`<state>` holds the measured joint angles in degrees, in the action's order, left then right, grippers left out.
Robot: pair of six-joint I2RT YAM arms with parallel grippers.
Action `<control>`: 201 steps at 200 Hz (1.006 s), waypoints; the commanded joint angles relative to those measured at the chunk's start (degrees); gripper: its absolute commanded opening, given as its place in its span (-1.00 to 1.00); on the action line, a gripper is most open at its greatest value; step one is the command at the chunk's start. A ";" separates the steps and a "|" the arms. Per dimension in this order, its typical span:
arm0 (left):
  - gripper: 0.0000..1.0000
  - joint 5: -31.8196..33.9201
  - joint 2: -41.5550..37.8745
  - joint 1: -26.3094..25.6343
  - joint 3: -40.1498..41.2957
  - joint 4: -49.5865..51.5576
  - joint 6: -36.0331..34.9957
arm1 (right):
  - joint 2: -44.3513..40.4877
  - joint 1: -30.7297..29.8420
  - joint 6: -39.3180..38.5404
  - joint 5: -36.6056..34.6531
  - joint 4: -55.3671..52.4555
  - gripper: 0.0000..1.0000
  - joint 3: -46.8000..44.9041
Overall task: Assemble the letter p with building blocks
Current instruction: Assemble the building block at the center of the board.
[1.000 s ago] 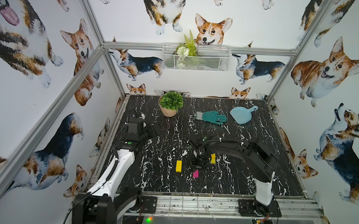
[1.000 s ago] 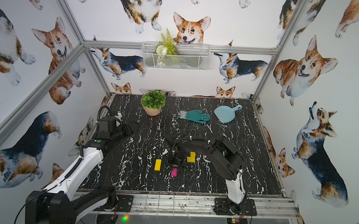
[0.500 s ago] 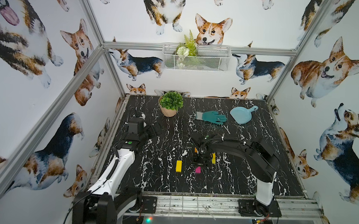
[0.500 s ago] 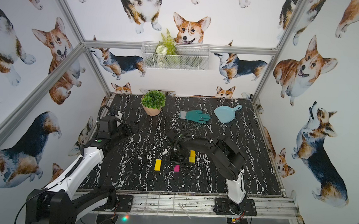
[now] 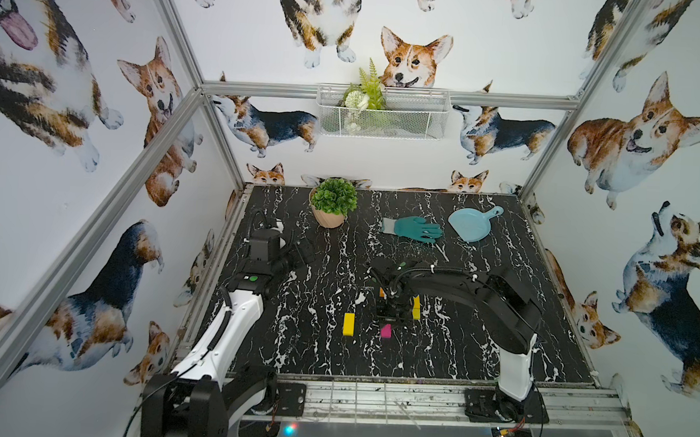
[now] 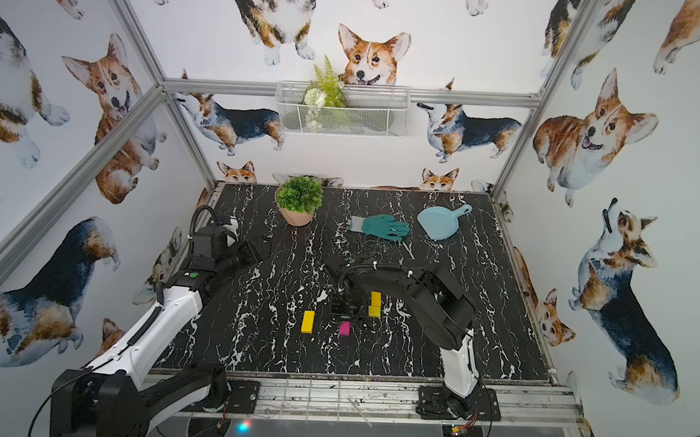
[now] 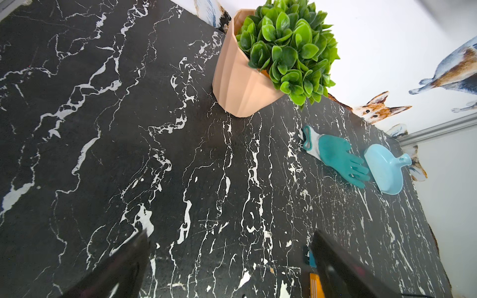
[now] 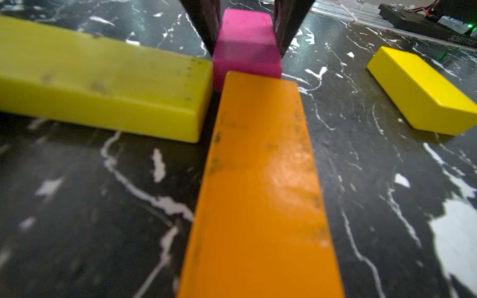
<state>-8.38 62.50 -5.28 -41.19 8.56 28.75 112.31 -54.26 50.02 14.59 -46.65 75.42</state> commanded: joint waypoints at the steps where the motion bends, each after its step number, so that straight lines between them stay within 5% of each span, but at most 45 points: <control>1: 0.99 -0.03 0.01 0.09 -0.03 -1.16 0.06 | 1.20 -0.45 0.43 -1.04 -0.26 -0.21 0.45; 93: 1.00 0.08 -0.12 0.05 -0.16 -0.87 -0.05 | -3.33 -1.65 0.77 -4.79 -1.88 -0.08 1.12; 132: 0.99 0.45 0.32 0.18 -0.79 -0.41 -0.12 | -12.02 -6.89 -0.36 -14.36 -5.94 0.12 5.19; 201: 1.00 0.00 2.54 5.48 -3.99 0.94 -0.53 | 0.30 -8.70 0.59 -7.23 -3.46 0.39 14.63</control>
<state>-7.73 64.73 -2.15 -44.62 9.34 28.32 108.49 -62.52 49.08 4.62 -50.52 87.35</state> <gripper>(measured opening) 0.997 0.669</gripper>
